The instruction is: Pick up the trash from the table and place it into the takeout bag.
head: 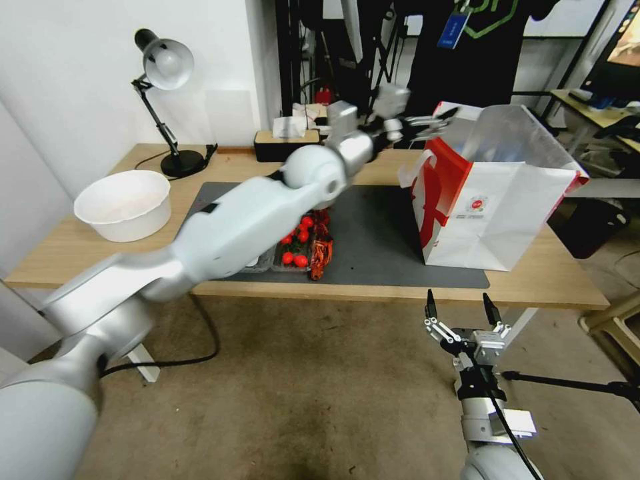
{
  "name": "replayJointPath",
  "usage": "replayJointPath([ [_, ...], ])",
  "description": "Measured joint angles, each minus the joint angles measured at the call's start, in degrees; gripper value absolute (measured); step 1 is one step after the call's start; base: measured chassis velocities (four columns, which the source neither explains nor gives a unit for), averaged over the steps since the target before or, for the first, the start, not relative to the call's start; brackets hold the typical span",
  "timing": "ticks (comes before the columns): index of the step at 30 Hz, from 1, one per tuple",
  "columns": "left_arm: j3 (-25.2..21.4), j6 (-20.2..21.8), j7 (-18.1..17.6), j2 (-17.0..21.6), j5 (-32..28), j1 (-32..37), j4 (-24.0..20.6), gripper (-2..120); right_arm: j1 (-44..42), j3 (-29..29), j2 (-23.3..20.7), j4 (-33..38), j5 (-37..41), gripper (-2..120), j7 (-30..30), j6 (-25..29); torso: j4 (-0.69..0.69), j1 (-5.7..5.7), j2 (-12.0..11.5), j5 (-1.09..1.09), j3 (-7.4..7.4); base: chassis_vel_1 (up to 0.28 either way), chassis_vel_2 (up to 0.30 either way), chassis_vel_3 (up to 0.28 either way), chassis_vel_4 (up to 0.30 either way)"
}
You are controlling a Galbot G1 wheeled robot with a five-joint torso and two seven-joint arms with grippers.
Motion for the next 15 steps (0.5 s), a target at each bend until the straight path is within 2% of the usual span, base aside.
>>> replayJointPath([
  [2,-2.32,-0.01,-0.13,2.52,0.6,1.88,-1.46,100,-0.04,-0.13,-0.1,0.04,-0.11,100,-0.01,-0.13,-0.01,0.0,0.0,0.02,0.0,0.0,0.0,0.0,0.0],
  [7,-6.24,-0.02,-0.37,5.83,1.66,5.15,-3.65,100,-0.23,-0.19,-0.23,0.05,-0.25,100,-0.03,-0.17,-0.01,0.0,0.0,0.02,0.0,0.0,0.0,0.0,0.0],
  [10,-11.41,0.06,-0.9,9.93,3.26,10.58,-6.94,100,-0.26,-0.44,-0.33,0.05,-0.35,100,-0.05,-0.19,-0.02,0.0,0.0,0.02,0.0,0.0,0.0,0.0,0.0],
  [12,-12.27,0.1,-0.99,10.56,3.71,11.47,-7.46,100,-0.26,-0.49,-0.36,0.05,-0.36,100,-0.06,-0.2,-0.02,0.0,0.0,0.02,0.0,0.0,0.0,0.0,0.0],
  [13,-15.64,0.42,-1.33,12.62,5.23,14.88,-9.41,100,-0.22,-0.64,-0.43,0.01,-0.43,100,-0.08,-0.2,-0.01,0.0,0.0,0.0,0.0,0.0,0.0,0.0,0.0],
  [15,-18.78,1.04,-2.07,14.81,6.44,17.97,-11.4,100,-0.2,-0.76,-0.58,-0.07,-0.49,100,-0.09,-0.28,0.0,0.0,0.0,0.03,0.0,0.0,0.0,0.0,0.0],
])
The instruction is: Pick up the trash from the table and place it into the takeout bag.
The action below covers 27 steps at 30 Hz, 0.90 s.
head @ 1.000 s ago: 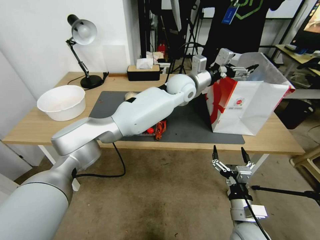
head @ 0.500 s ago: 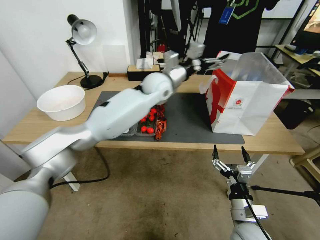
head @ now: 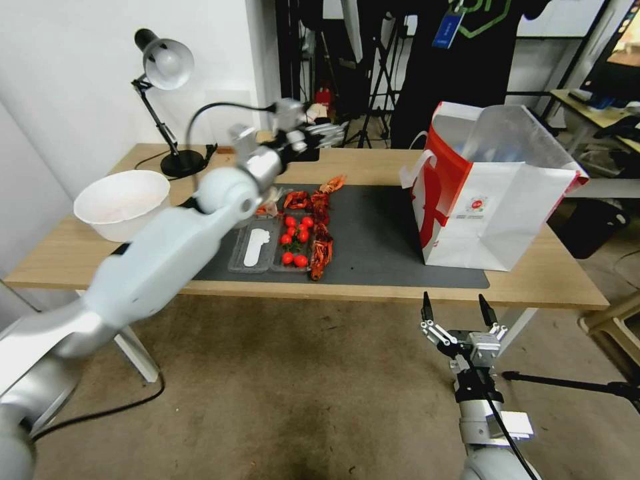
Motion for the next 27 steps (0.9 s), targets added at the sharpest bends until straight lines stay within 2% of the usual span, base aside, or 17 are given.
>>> replayJointPath([
  [4,-3.46,0.41,-0.54,2.07,0.88,3.48,-2.24,100,0.11,-0.12,-0.15,-0.04,-0.04,100,-0.02,-0.12,0.0,0.0,0.0,-0.01,0.0,0.0,0.0,0.0,0.0],
  [7,-10.08,0.63,-1.15,5.02,2.46,10.37,-5.76,100,0.23,-0.25,-0.42,-0.14,-0.06,100,-0.02,-0.24,0.0,0.0,0.0,-0.01,0.0,0.0,0.0,0.0,0.0],
  [16,-13.34,0.58,-1.7,6.53,3.27,14.55,-7.58,100,0.23,-0.28,-0.48,-0.32,-0.06,100,-0.02,-0.24,-0.01,0.0,0.0,0.0,0.0,0.0,0.0,0.0,0.0],
  [21,-16.88,-0.24,-2.76,7.92,4.99,19.59,-9.57,100,0.25,-0.37,-0.48,-0.51,-0.08,100,-0.02,-0.18,-0.01,0.0,0.0,0.01,0.0,0.0,0.0,0.0,0.0],
  [24,-21.58,-1.05,-3.08,8.09,6.63,25.85,-11.53,100,0.28,-0.53,-0.48,-0.73,-0.12,100,-0.04,-0.01,-0.02,0.0,0.0,0.0,0.0,0.0,0.0,0.0,0.0],
  [25,-21.58,-1.05,-3.08,8.09,6.63,25.85,-11.53,100,0.28,-0.53,-0.48,-0.73,-0.12,100,-0.04,-0.01,-0.02,0.0,0.0,0.0,0.0,0.0,0.0,0.0,0.0],
  [27,-26.67,-1.84,-2.91,7.73,8.32,33.22,-13.24,100,0.26,-0.65,-0.43,-0.96,-0.32,100,-0.08,0.32,-0.01,0.0,0.0,-0.01,0.0,0.0,0.0,0.0,0.0],
])
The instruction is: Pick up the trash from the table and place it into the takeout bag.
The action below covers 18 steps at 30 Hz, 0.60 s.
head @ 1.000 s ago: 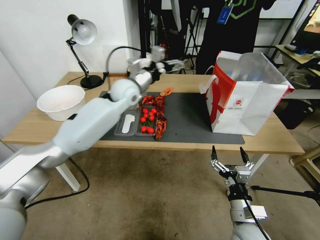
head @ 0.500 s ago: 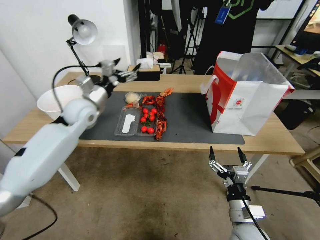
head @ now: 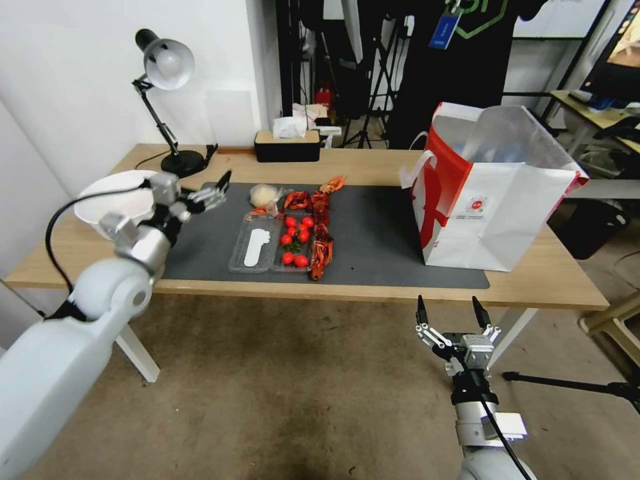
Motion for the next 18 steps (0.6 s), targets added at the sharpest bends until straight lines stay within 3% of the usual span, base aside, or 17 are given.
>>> replayJointPath([
  [2,-1.96,-0.4,0.08,-0.23,1.35,2.93,-0.49,100,-0.03,-0.05,0.02,-0.06,-0.05,100,-0.01,0.07,0.01,0.0,0.0,0.02,0.0,0.0,0.0,0.0,0.0],
  [5,-8.94,-1.33,-0.06,-2.56,4.73,11.57,-2.49,100,-0.07,-0.09,0.04,-0.15,-0.22,100,-0.02,0.22,0.01,0.0,0.0,0.02,0.01,0.0,0.0,0.0,0.0],
  [6,-8.94,-1.33,-0.06,-2.56,4.73,11.57,-2.49,100,-0.07,-0.09,0.04,-0.15,-0.22,100,-0.02,0.22,0.01,0.0,0.0,0.02,0.01,0.0,0.0,0.0,0.0],
  [8,-12.54,-1.79,-0.09,-5.0,6.66,15.79,-3.47,100,-0.02,-0.11,0.11,-0.28,-0.24,100,-0.02,0.27,-0.01,0.01,0.0,0.02,0.0,0.0,0.0,0.0,0.0],
  [13,-14.95,-3.13,0.07,-7.75,9.39,19.59,-3.67,100,0.12,-0.12,0.22,-0.57,-0.24,100,-0.02,0.45,-0.01,0.0,0.0,0.02,0.0,0.0,0.0,0.0,0.0],
  [18,-17.71,-7.04,1.23,-11.6,13.02,27.2,-3.11,100,0.19,-0.14,0.47,-0.97,-0.3,100,-0.01,0.56,0.0,0.0,0.0,0.02,0.0,0.0,0.0,0.0,0.0],
])
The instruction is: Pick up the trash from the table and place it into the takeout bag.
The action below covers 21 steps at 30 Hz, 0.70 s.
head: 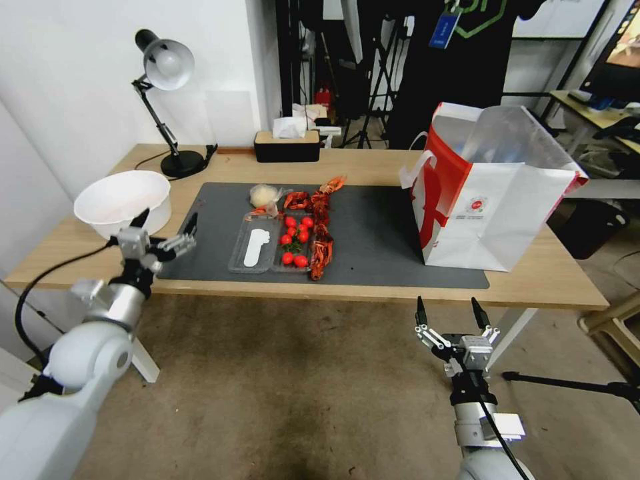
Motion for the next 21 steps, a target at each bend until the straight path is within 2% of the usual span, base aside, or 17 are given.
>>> replayJointPath([
  [2,-0.94,-2.39,0.31,-1.43,1.67,3.38,0.49,100,0.01,-0.01,0.06,-0.19,-0.06,100,0.01,0.09,0.0,0.0,0.0,0.0,0.0,0.0,0.0,0.0,0.0],
  [10,-1.96,-7.62,0.72,-3.57,5.58,8.34,1.98,100,0.13,-0.01,0.25,-0.46,-0.13,100,0.02,0.16,-0.01,0.0,-0.01,0.01,0.0,0.0,0.0,0.0,0.0],
  [21,-1.74,-10.61,1.78,-5.07,6.84,10.01,3.56,100,0.07,-0.02,0.37,-1.07,-0.2,100,0.03,0.78,-0.01,0.0,0.0,0.0,0.01,0.0,0.0,0.0,0.0],
])
